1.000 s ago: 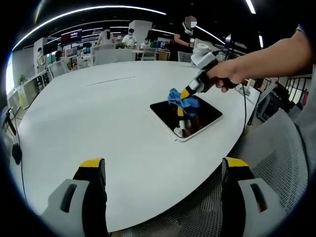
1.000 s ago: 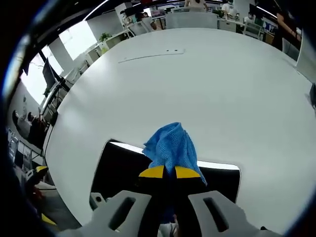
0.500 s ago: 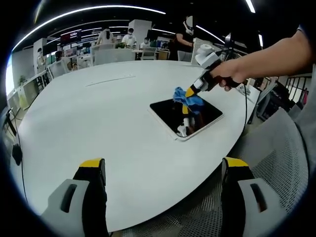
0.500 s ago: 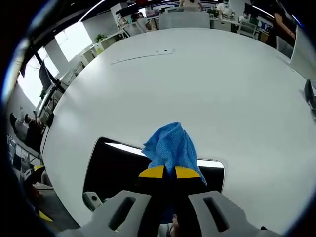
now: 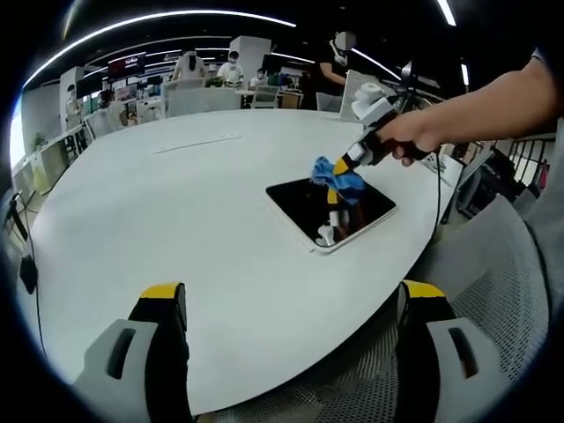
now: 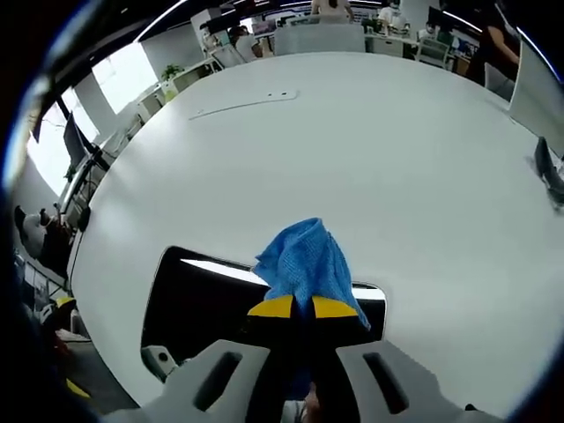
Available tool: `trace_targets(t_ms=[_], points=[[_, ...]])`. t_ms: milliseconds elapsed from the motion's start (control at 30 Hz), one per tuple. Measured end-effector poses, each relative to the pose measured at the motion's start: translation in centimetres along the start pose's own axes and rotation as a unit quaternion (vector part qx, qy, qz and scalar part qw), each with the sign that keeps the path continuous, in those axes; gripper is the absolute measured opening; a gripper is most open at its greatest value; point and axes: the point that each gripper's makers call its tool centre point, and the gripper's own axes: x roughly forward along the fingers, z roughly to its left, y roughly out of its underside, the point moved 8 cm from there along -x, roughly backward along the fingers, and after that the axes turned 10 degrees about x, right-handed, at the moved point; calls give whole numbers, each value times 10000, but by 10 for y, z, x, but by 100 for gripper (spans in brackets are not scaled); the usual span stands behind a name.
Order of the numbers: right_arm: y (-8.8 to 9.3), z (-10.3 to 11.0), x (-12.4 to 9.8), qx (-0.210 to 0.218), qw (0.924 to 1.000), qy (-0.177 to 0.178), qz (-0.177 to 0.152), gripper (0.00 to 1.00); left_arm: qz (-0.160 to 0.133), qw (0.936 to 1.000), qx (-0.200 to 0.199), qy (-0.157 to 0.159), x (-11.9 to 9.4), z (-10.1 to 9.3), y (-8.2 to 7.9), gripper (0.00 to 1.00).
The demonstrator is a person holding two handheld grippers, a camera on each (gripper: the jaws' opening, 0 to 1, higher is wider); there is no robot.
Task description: Wipe the mirror surface with the cleaning cloth until all visible marks leave the cleaned area.
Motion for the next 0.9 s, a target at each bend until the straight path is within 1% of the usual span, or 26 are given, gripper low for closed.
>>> trace_targets(t_ms=[100, 200, 367, 433, 600, 900], points=[[5, 1, -2, 43, 10000, 16, -28, 0, 14, 10000, -29, 12, 0, 0, 0, 99], [11, 2, -5, -34, 10000, 42, -47, 0, 30, 9999, -106, 11, 0, 0, 1, 99], [25, 2, -13, 87, 9999, 49, -130, 0, -29, 10000, -72, -47, -1, 1, -1, 99], [30, 2, -15, 82, 9999, 50, -137, 0, -37, 10000, -73, -50, -1, 0, -2, 99], [48, 5, -24, 77, 9999, 35, -136, 0, -92, 9999, -44, -77, -1, 0, -2, 99], [69, 7, -36, 81, 9998, -5, -173, 0, -82, 9999, -12, -89, -2, 0, -2, 99]])
